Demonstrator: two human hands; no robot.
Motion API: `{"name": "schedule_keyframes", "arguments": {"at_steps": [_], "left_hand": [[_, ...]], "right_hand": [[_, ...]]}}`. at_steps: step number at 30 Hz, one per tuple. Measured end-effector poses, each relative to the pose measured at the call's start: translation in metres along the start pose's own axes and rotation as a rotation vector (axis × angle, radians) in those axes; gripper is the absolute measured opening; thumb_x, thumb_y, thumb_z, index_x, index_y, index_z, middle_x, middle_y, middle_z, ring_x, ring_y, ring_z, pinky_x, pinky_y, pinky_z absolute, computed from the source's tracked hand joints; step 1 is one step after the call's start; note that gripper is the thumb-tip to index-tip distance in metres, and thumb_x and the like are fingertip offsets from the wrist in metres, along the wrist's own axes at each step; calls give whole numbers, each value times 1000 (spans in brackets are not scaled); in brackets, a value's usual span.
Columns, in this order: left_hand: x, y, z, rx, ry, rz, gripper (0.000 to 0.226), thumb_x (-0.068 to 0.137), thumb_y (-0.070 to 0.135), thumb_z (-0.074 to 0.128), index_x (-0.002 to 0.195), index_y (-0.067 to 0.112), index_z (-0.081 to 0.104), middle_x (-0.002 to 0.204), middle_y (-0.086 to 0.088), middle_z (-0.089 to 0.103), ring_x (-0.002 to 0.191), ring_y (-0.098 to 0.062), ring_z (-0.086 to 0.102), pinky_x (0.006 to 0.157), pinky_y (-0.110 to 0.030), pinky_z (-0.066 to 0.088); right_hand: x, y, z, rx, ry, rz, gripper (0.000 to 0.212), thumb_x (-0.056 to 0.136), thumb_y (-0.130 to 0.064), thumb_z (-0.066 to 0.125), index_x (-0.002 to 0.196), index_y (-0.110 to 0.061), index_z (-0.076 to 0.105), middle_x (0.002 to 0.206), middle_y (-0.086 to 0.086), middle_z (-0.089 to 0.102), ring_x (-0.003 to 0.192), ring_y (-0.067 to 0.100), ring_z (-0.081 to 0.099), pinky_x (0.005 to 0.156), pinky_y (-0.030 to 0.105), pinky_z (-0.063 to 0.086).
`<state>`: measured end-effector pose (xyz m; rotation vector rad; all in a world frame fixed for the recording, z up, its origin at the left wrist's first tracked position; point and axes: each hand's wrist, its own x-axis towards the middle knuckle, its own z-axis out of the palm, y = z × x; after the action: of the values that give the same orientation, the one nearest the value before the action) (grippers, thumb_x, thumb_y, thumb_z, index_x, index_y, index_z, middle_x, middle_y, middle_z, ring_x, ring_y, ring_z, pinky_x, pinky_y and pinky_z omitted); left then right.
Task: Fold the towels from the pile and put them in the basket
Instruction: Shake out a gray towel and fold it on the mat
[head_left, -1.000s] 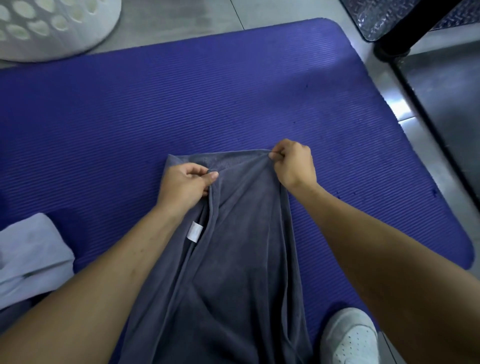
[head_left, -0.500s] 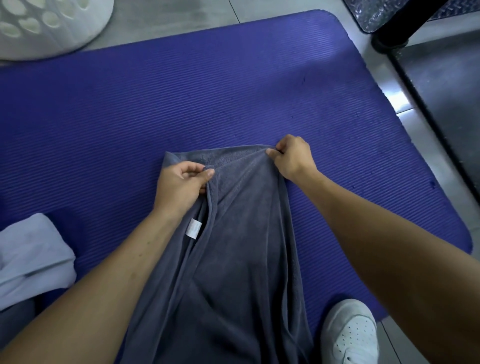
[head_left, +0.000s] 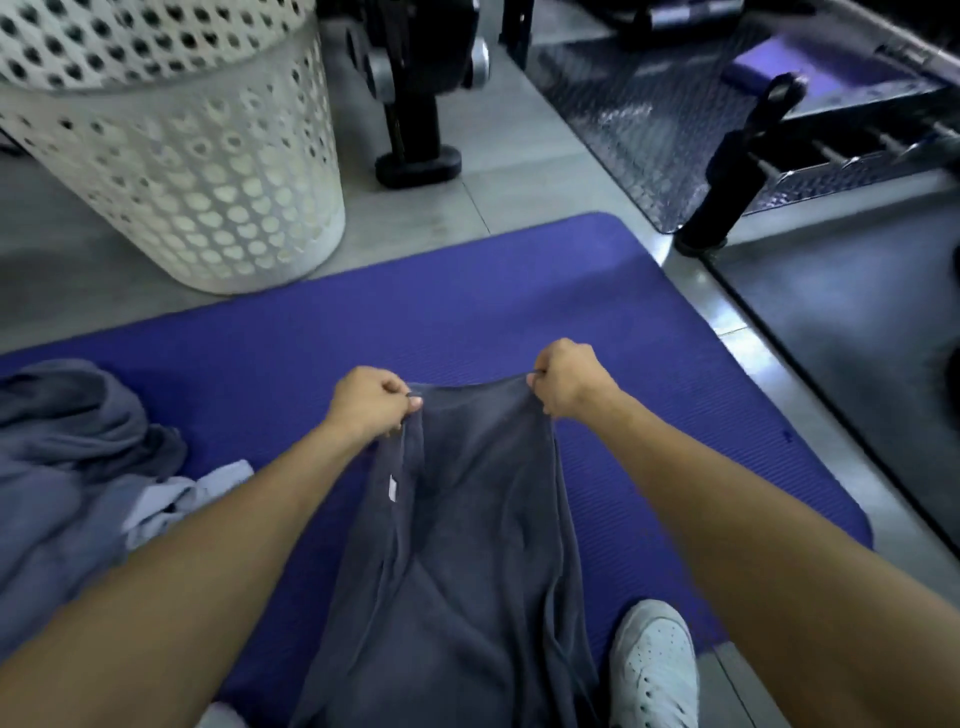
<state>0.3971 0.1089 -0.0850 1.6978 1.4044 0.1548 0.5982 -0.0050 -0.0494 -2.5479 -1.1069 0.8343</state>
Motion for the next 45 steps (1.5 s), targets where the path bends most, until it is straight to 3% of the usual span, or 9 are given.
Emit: {"name": "schedule_keyframes", "arguments": {"at_steps": [11, 15, 17, 19, 24, 29, 35, 40, 45], "left_hand": [[-184, 81, -128, -66, 8, 101, 12, 102, 15, 50, 91, 12, 47, 65, -11, 59, 49, -22, 69, 44, -28, 53], [-230, 69, -127, -395, 453, 340, 19, 101, 12, 47, 85, 21, 41, 81, -12, 59, 65, -29, 67, 55, -38, 56], [-249, 58, -117, -286, 353, 352, 24, 101, 13, 47, 81, 24, 39, 86, -17, 59, 70, -33, 68, 57, -40, 56], [-263, 53, -111, -203, 305, 328, 22, 101, 16, 47, 81, 21, 40, 83, -16, 61, 61, -27, 68, 50, -31, 52], [-284, 67, -117, -208, 429, 401, 12, 103, 19, 44, 93, 14, 42, 87, -7, 59, 49, -18, 66, 49, -34, 48], [-299, 70, -120, -307, 518, 405, 10, 101, 18, 49, 95, 10, 46, 68, -9, 61, 34, -8, 54, 39, -26, 42], [-279, 75, -124, -326, 421, 296, 24, 92, 19, 60, 71, 14, 50, 38, 2, 52, 41, -18, 53, 51, -28, 44], [-225, 72, -116, -287, 180, 54, 23, 103, 16, 44, 81, 9, 44, 78, -14, 61, 74, -26, 71, 57, -30, 56], [-174, 88, -137, -447, 365, 329, 18, 102, 14, 49, 85, 18, 45, 92, -9, 58, 83, -22, 64, 86, -41, 55]], "right_hand": [[-205, -57, -119, 234, -25, -93, 22, 102, -15, 43, 92, 1, 54, 64, 17, 69, 57, 27, 67, 56, 28, 56], [-238, -33, -117, 431, 476, -226, 20, 97, -31, 43, 82, -20, 52, 83, 16, 67, 71, 29, 68, 65, 45, 60], [-254, -21, -113, 350, 429, -224, 20, 97, -29, 44, 79, -22, 47, 86, 18, 66, 73, 32, 68, 68, 48, 59], [-265, -8, -106, 278, 292, -160, 21, 97, -20, 44, 79, -11, 51, 86, 22, 69, 69, 34, 71, 68, 49, 60], [-287, -1, -112, 484, 591, -148, 16, 99, -22, 46, 92, -12, 55, 88, 15, 66, 81, 33, 65, 76, 45, 56], [-301, 10, -107, 402, 467, -165, 22, 96, -25, 49, 79, -13, 56, 74, 8, 65, 70, 30, 68, 70, 42, 59], [-293, -10, -122, 339, 586, -183, 18, 95, -23, 52, 89, -10, 62, 83, 5, 60, 80, 24, 52, 70, 30, 41], [-228, -8, -105, 216, 299, -97, 29, 99, -22, 45, 79, -4, 56, 83, 20, 69, 75, 30, 66, 72, 41, 58], [-195, -19, -116, 477, 555, -231, 19, 103, -25, 44, 98, -9, 55, 95, 11, 63, 88, 28, 57, 68, 32, 37]]}}
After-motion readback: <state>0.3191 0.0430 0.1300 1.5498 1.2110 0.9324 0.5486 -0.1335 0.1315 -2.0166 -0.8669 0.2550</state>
